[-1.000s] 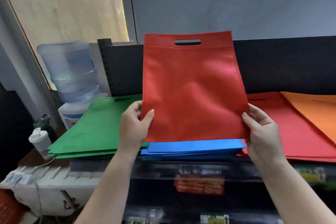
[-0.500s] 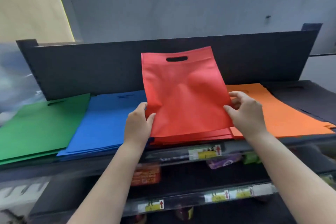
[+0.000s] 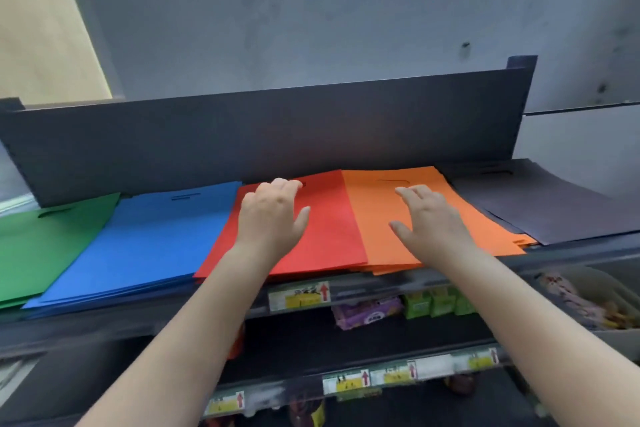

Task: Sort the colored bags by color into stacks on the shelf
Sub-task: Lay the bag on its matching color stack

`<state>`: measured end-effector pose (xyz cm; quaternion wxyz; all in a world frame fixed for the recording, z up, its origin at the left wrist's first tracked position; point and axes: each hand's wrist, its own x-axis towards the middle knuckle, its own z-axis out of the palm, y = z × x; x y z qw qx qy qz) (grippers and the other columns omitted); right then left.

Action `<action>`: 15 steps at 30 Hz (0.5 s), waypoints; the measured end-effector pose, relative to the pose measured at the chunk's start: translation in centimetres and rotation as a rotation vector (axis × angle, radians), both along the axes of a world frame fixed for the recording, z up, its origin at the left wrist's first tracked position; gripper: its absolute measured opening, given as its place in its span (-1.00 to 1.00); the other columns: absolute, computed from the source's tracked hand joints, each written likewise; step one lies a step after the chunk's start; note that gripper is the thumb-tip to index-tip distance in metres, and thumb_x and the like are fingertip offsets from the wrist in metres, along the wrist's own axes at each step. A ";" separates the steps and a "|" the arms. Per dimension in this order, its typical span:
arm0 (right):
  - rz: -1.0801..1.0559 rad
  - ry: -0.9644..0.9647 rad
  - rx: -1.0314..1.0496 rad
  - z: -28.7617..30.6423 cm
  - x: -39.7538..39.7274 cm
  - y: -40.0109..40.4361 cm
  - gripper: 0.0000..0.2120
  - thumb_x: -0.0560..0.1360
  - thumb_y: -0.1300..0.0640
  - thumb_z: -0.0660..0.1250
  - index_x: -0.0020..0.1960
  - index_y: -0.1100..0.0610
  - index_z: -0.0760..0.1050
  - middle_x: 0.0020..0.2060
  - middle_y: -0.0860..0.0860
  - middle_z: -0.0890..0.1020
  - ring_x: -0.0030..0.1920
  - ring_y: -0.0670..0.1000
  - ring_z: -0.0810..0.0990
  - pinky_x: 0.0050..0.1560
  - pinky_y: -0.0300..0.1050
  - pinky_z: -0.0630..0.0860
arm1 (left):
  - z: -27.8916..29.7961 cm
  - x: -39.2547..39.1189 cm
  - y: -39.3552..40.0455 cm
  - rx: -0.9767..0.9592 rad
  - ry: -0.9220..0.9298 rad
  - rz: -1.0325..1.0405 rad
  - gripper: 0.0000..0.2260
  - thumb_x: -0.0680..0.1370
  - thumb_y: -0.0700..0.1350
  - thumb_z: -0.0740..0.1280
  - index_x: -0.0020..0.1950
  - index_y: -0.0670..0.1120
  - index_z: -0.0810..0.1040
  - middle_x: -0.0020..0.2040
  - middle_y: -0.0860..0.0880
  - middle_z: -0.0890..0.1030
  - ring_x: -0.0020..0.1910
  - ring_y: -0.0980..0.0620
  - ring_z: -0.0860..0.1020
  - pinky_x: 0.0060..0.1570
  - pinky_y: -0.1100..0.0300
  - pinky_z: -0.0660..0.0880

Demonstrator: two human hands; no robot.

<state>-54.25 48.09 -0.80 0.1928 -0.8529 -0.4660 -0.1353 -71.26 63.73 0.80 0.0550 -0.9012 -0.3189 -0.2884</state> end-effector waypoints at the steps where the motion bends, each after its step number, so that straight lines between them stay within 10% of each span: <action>1: -0.014 -0.031 -0.008 0.5 0.8 -1.2 -0.44 0.57 -0.05 0.23 0.49 0.10 0.19 0.39 0.04 0.34 0.33 0.10 0.34 0.22 0.00 0.36 | 0.6 1.6 -1.0 0.028 0.020 -0.031 -0.59 0.58 0.06 0.21 0.38 -0.06 0.39 0.29 -0.02 0.48 0.21 -0.07 0.44 0.11 0.06 0.33; 15: -0.526 -0.100 -0.113 4.8 14.3 -21.1 -0.49 0.57 -0.09 0.18 0.46 0.07 0.23 0.38 0.03 0.35 0.37 0.10 0.30 0.27 0.01 0.27 | 5.9 26.7 -18.1 0.155 0.145 -0.592 -0.62 0.58 0.08 0.20 0.34 -0.07 0.39 0.27 -0.04 0.47 0.25 -0.09 0.40 0.17 0.05 0.28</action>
